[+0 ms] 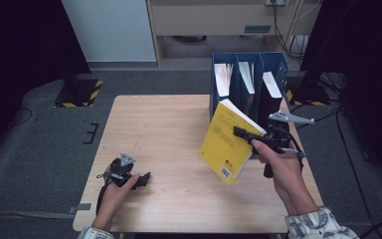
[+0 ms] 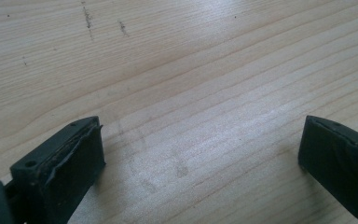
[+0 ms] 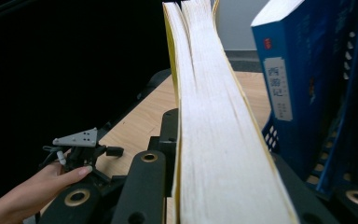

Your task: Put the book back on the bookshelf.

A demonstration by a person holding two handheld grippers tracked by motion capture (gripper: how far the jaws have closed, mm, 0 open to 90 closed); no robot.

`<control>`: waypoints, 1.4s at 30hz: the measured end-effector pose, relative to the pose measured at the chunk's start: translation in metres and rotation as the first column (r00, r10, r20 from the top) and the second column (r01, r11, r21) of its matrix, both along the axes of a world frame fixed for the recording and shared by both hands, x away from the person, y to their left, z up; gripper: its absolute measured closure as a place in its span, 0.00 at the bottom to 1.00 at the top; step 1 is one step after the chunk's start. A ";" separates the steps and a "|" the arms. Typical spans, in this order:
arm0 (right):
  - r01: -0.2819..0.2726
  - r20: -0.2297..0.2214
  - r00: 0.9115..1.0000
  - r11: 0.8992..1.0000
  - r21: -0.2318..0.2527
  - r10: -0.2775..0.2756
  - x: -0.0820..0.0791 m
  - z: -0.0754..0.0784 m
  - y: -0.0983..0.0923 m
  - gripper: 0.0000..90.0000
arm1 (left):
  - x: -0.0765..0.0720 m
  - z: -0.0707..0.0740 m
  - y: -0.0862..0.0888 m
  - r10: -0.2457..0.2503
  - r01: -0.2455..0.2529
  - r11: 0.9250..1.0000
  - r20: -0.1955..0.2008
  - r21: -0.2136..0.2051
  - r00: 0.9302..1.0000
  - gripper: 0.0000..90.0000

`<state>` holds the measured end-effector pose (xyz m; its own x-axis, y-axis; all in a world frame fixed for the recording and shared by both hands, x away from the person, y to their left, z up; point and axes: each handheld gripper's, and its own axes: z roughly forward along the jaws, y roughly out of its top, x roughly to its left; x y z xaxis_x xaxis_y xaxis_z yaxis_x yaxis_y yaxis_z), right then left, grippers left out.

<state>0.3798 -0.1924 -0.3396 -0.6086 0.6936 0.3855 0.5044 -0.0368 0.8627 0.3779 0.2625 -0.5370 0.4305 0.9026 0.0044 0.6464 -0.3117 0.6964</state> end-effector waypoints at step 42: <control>0.220 -0.021 0.975 0.972 0.077 -0.219 0.021 0.040 -0.087 0.83 | 0.000 0.000 0.000 0.003 -0.003 1.000 0.000 0.000 1.000 0.00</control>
